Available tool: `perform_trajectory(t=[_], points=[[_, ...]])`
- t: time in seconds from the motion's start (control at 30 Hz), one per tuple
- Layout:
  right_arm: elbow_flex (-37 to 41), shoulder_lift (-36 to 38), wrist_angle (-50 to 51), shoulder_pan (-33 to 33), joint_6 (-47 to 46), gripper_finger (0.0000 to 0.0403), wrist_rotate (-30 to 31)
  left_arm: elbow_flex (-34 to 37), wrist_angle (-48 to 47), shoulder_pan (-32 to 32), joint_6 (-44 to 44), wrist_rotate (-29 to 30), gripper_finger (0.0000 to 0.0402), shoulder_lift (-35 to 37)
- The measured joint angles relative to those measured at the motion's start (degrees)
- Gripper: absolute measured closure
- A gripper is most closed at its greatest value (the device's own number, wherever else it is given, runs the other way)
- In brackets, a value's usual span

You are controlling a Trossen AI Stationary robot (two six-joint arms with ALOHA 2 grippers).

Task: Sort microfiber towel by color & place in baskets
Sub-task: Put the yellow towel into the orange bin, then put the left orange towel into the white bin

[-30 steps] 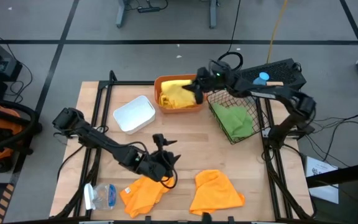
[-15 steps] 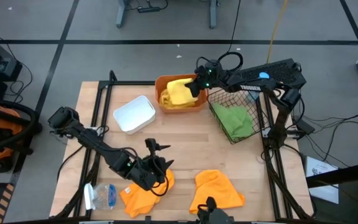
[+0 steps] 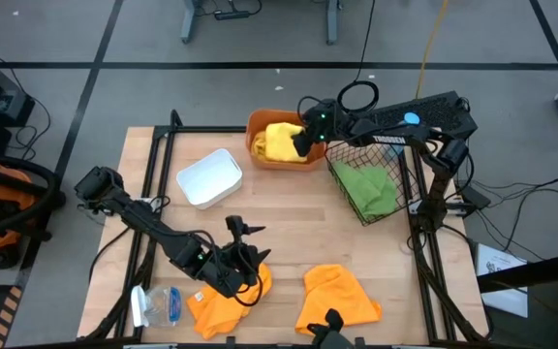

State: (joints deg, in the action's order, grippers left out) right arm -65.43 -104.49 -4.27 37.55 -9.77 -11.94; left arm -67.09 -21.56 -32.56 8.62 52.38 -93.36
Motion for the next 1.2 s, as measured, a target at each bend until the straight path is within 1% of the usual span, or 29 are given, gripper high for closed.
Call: perform_trajectory(t=[0.2, 0.37, 0.57, 0.7, 0.83, 0.97, 1.07, 1.2], points=[[0.0, 0.0, 0.2, -0.1, 0.0, 0.0224, 0.4, 0.0, 0.0, 0.0, 0.0, 0.0, 0.0082, 0.0], [0.0, 0.5, 2.2, -0.5, 1.9, 0.0191, 5.4, 0.0, 0.0, 0.0, 0.1, 0.0, 0.0082, 0.0], [0.1, 3.6, 5.9, -1.3, 4.1, 0.0146, 8.2, 0.0, 0.0, 0.0, 0.0, 0.0, 0.0082, 0.0], [0.1, 6.3, 9.7, -1.3, 5.3, 0.0126, 9.4, 0.0, 0.0, 0.0, 0.1, 0.0, 0.0082, 0.0], [0.1, 10.1, 13.5, -1.4, 6.5, 0.0120, 12.4, 0.0, 0.0, 0.0, 0.1, 0.0, 0.0082, 0.0], [0.1, 15.0, 16.9, -2.2, 7.1, 0.0124, 11.8, 0.0, 0.0, 0.0, 0.1, 0.0, 0.0082, 0.0], [0.1, 20.5, 20.5, -5.3, 8.5, 0.0130, 9.9, 0.0, -0.3, 0.0, 0.1, 0.0, 0.0082, 0.0], [0.3, 27.7, 26.9, -13.0, 9.0, 0.0142, 9.3, 0.0, -0.6, 0.0, 0.1, -0.1, 0.0082, 0.0]])
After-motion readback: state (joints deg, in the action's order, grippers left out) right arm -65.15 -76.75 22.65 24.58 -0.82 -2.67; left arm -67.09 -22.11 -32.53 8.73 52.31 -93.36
